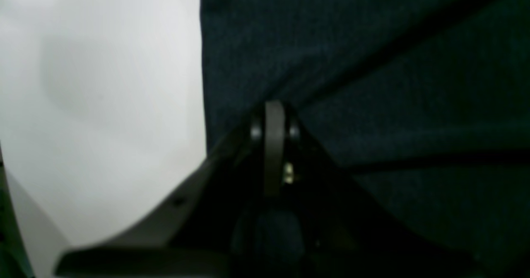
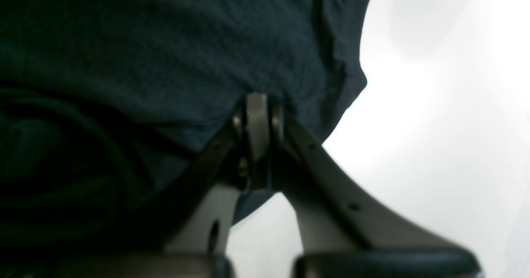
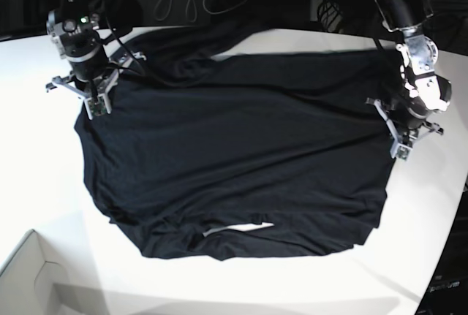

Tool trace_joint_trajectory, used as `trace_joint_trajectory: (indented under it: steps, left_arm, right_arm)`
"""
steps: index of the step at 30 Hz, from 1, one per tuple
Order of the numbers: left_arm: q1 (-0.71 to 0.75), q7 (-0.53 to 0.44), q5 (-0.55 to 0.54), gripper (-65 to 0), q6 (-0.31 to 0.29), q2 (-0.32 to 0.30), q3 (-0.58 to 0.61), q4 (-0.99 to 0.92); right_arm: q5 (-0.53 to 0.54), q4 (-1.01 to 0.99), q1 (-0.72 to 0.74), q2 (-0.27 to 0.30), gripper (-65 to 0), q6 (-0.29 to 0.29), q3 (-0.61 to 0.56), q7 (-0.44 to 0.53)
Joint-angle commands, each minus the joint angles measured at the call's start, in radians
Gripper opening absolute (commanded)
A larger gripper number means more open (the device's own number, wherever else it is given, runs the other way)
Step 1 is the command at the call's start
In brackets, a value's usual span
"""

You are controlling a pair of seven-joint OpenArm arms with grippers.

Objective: Layout the t-shirt on the table in an organized manner, then fold the t-shirt properly
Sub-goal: 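Slide both grippers along the shirt sides toward the hem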

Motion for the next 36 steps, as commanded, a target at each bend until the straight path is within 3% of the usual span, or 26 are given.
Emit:
trace_joint_trajectory:
  steps: [1, 11, 18, 23, 28, 36]
  left_arm:
    - [-0.008, 0.016, 0.016, -65.0, -0.007, -0.006, -0.002, 0.021]
    - [-0.004, 0.017, 0.016, -65.0, -0.007, 0.042, -0.004, 0.165]
    - [-0.004, 0.017, 0.018, -65.0, -0.007, 0.046, -0.004, 0.117]
    - [0.017, 0.017, 0.018, -65.0, -0.007, 0.046, -0.004, 0.119]
    - [0.022, 0.02, 0.018, -65.0, -0.007, 0.048, -0.004, 0.12]
    - [0.103, 0.178, 0.016, -65.0, -0.007, 0.049, -0.004, 0.306]
  right_arm:
    - [0.002, 0.014, 0.003, 0.007, -65.0, -0.003, 0.002, 0.021]
    - [0.002, -0.159, 0.132, 0.031, -65.0, -0.003, 0.002, 0.025]
    - [-0.001, -0.412, 0.325, 0.059, -65.0, -0.003, 0.001, 0.027]
    - [0.002, -0.572, 0.416, 0.108, -65.0, -0.003, 0.002, 0.03]
    - [-0.003, -0.721, 0.491, 0.136, -65.0, -0.003, 0.002, 0.122]
    - [-0.003, -1.123, 0.752, 0.208, -65.0, -0.005, 0.002, 0.26]
